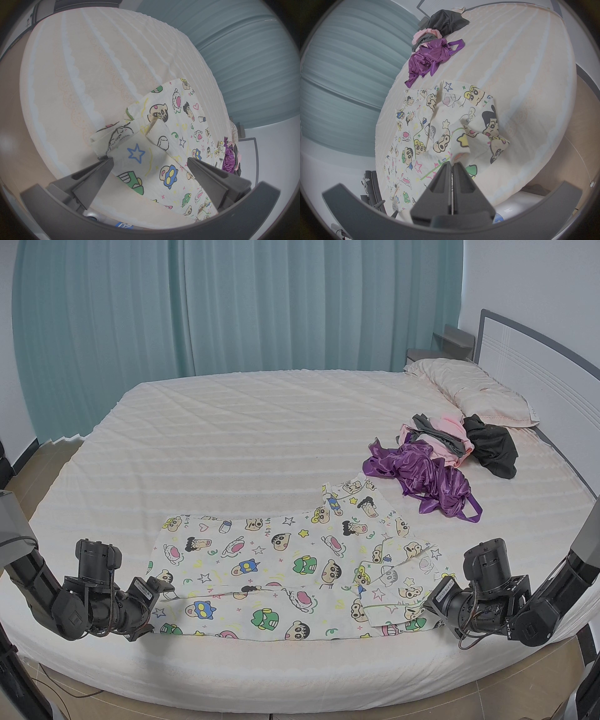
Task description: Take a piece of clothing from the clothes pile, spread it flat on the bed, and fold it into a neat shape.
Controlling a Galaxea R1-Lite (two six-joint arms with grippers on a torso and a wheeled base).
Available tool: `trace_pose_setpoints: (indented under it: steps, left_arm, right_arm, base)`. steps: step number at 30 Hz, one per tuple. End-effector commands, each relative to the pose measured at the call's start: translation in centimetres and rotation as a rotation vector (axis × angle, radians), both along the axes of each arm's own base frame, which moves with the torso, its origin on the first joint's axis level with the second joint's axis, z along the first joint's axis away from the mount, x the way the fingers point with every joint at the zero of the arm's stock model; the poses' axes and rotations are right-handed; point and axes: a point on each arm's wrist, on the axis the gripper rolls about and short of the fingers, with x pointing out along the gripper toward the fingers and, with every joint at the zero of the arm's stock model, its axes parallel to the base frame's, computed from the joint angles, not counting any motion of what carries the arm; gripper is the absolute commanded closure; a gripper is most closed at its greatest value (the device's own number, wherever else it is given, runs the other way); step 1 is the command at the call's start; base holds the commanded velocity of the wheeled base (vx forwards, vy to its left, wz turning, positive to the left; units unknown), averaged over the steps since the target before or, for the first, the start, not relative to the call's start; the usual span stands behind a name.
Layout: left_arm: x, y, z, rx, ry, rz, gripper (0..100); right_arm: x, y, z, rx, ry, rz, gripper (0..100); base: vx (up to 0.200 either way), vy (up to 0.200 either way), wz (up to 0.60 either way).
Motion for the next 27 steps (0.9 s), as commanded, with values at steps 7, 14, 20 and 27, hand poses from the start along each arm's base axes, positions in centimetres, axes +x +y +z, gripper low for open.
trace_pose_setpoints:
  steps: [7, 14, 20, 27]
  left_arm:
    - [-0.1, 0.0, 0.0, 0.001, 0.003, -0.001, 0]
    - [-0.2, 0.0, -0.1, 0.001, 0.004, -0.001, 0]
    - [-0.2, 0.0, -0.1, 0.001, 0.004, -0.001, 0]
    - [-0.2, 0.0, -0.1, 0.001, 0.004, -0.002, 0]
  right_arm:
    - [-1.5, -0.2, 4.2, 0.015, -0.042, 0.027, 100]
    - [-1.9, -0.1, 4.7, 0.006, -0.026, 0.041, 100]
    - [-2.0, 0.6, 2.8, -0.03, 0.043, 0.065, 100]
    - [-2.5, 0.6, 1.2, -0.063, 0.1, 0.07, 100]
  base:
    - [0.0, 0.0, 0.0]
    - [0.0, 0.0, 0.0]
    - [0.0, 0.0, 0.0]
    - [0.0, 0.0, 0.0]
